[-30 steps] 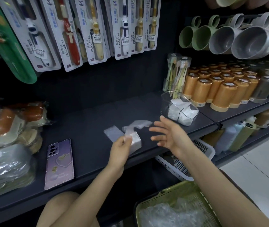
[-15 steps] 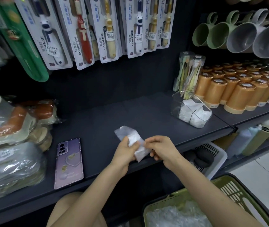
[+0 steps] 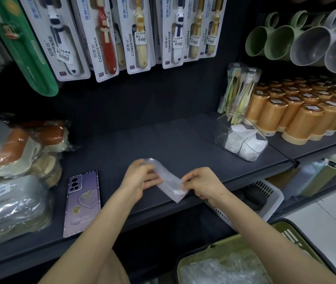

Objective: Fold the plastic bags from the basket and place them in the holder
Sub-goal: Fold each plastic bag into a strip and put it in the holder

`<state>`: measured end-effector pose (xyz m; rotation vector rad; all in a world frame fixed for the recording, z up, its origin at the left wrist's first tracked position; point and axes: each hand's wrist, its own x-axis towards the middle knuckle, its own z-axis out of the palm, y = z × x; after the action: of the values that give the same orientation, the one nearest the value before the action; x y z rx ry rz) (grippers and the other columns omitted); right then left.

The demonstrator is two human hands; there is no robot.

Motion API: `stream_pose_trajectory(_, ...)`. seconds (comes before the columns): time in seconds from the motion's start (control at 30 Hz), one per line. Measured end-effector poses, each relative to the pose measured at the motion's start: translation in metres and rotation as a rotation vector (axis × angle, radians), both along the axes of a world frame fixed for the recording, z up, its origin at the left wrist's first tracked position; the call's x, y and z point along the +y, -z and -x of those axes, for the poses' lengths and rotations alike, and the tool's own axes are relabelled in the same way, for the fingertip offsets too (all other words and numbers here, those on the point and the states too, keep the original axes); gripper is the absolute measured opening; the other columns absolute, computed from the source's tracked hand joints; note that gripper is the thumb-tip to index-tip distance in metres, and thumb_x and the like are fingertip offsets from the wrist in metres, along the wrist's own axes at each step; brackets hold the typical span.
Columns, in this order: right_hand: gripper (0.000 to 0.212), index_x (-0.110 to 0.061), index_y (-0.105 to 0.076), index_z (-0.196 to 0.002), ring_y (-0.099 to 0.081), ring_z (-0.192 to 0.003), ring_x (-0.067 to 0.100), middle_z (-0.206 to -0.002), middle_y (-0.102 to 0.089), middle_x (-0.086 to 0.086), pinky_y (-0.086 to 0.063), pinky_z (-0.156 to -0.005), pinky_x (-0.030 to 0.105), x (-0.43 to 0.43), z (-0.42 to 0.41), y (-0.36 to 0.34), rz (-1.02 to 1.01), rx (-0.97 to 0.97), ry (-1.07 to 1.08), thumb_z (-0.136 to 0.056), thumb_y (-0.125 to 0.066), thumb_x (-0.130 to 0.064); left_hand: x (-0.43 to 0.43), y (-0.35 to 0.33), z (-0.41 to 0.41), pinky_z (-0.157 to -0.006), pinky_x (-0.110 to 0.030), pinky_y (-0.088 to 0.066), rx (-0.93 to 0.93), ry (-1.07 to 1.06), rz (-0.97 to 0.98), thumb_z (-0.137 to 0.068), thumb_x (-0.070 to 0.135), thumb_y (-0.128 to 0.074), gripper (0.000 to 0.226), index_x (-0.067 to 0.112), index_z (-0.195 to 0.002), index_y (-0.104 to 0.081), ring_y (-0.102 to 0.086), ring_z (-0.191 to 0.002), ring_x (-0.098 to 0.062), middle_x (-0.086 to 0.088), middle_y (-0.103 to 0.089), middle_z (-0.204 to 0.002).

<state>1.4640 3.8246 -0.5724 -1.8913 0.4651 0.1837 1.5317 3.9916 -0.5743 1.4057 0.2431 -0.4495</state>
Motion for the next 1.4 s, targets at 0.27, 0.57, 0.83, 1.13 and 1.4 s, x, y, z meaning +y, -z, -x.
stream_pose_trajectory(0.27,0.009,-0.007,-0.071,-0.083,-0.045,-0.036,-0.009,-0.06,-0.057,-0.007,-0.03,-0.039,0.006,-0.005,-0.017,-0.006,0.212,-0.044,-0.152,-0.081,-0.068,0.001,0.019,0.019,-0.009,-0.091,-0.039,-0.046,-1.085,0.078,-1.081,-0.091,0.009,-0.045,0.034,0.003,-0.117,-0.065,-0.061,-0.102,-0.037,-0.015,-0.067,-0.112)
stream_pose_trajectory(0.57,0.014,-0.007,-0.069,-0.099,-0.04,-0.036,0.003,-0.069,-0.059,0.004,-0.03,-0.036,0.016,-0.011,-0.018,-0.008,0.116,0.003,-0.109,-0.085,-0.068,-0.007,0.001,0.039,0.007,-0.118,-0.029,0.01,-0.904,0.737,-1.272,-0.105,0.038,-0.016,0.052,0.025,-0.154,-0.005,0.011,-0.148,-0.015,0.002,0.003,-0.162)
stream_pose_trajectory(0.83,0.035,-0.016,-0.074,-0.105,-0.069,-0.092,0.022,-0.106,-0.073,0.0,-0.055,-0.079,0.032,0.011,-0.003,0.035,0.936,-0.667,-0.062,-0.087,-0.048,-0.029,-0.023,0.041,0.023,-0.12,-0.036,0.009,-0.71,0.58,-1.366,-0.105,0.038,-0.01,0.053,0.021,-0.154,-0.002,0.012,-0.149,-0.021,-0.004,0.006,-0.162)
stream_pose_trajectory(1.13,0.074,-0.017,-0.063,-0.127,-0.054,-0.126,0.016,-0.131,-0.061,-0.003,-0.031,-0.108,0.046,0.006,0.004,0.06,1.119,-0.429,-0.27,-0.102,0.002,-0.04,0.014,0.038,-0.005,-0.119,-0.034,0.009,-0.728,0.604,-1.408,-0.105,0.033,-0.009,0.051,0.023,-0.155,-0.001,0.009,-0.149,-0.014,0.003,0.005,-0.162)
stream_pose_trajectory(1.4,0.096,-0.027,-0.025,-0.152,-0.014,-0.148,0.014,-0.158,-0.025,-0.01,0.003,-0.117,0.045,-0.023,0.023,0.056,1.13,-0.275,-0.326,-0.081,0.029,-0.062,0.024,0.043,-0.01,-0.12,-0.038,0.008,-0.747,0.593,-1.43,-0.105,0.032,-0.008,0.051,0.023,-0.154,0.0,0.008,-0.149,-0.013,0.005,0.004,-0.162)
